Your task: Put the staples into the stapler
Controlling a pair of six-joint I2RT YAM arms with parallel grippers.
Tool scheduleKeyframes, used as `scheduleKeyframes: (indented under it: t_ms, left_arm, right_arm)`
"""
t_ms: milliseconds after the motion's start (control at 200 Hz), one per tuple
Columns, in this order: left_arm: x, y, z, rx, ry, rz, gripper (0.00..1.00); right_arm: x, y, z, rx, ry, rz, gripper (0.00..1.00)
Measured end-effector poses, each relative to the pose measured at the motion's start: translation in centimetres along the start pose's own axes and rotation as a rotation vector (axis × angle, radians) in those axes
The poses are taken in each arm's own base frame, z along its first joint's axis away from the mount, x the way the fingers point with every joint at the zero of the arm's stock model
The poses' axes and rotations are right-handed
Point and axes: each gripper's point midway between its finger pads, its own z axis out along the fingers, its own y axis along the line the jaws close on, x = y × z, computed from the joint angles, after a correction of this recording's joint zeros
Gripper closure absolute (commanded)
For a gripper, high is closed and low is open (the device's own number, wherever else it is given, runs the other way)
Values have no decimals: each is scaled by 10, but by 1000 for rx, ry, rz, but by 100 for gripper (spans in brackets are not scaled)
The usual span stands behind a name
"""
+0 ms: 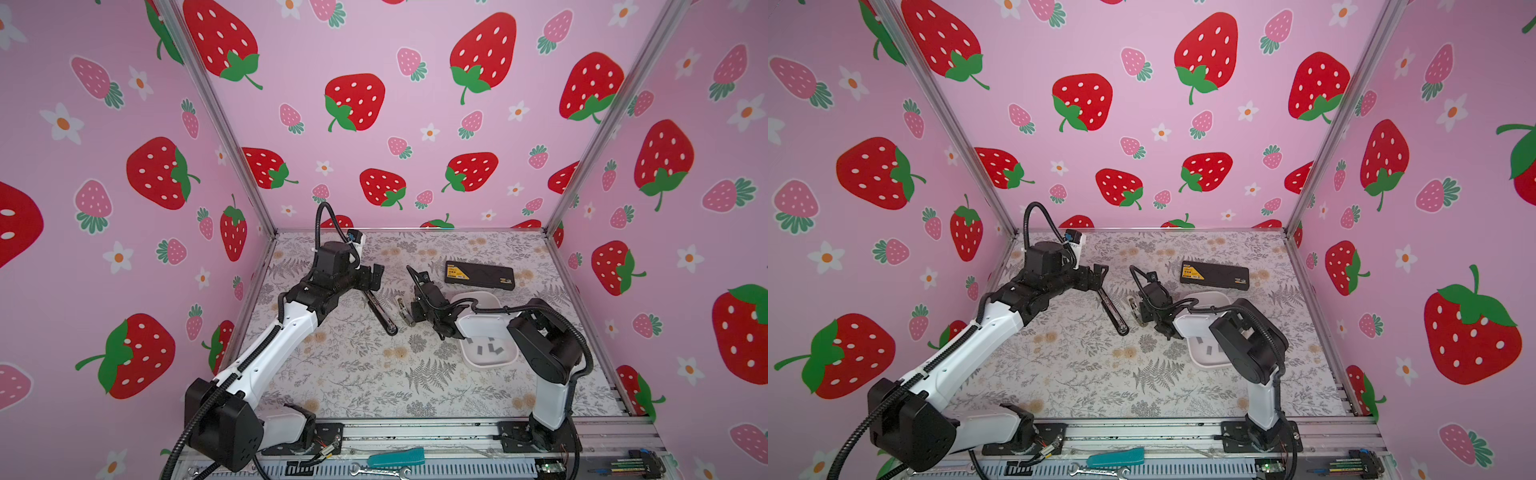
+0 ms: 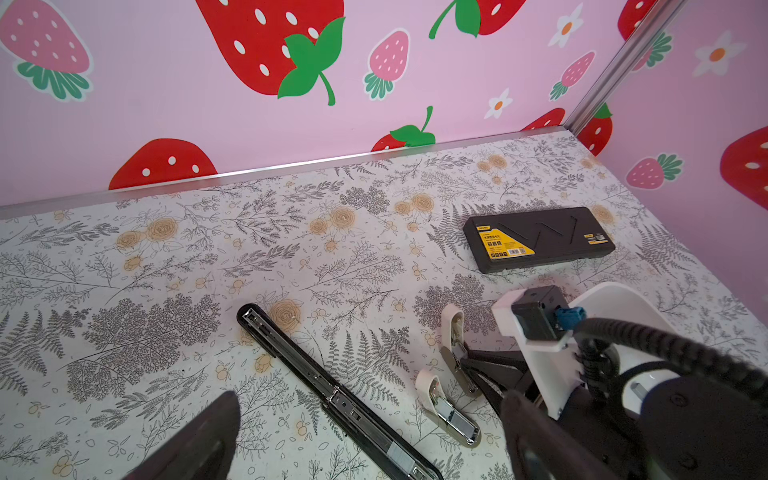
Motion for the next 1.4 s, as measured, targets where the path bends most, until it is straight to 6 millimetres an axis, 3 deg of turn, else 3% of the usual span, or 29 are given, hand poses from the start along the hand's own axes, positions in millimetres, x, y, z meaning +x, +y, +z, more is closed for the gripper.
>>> scheduleKeyframes:
  t_ms: [1401]
  left_arm:
    - [2, 0, 3, -1, 9, 0, 1]
  right_arm:
    - [2, -4, 0, 23, 3, 6, 97]
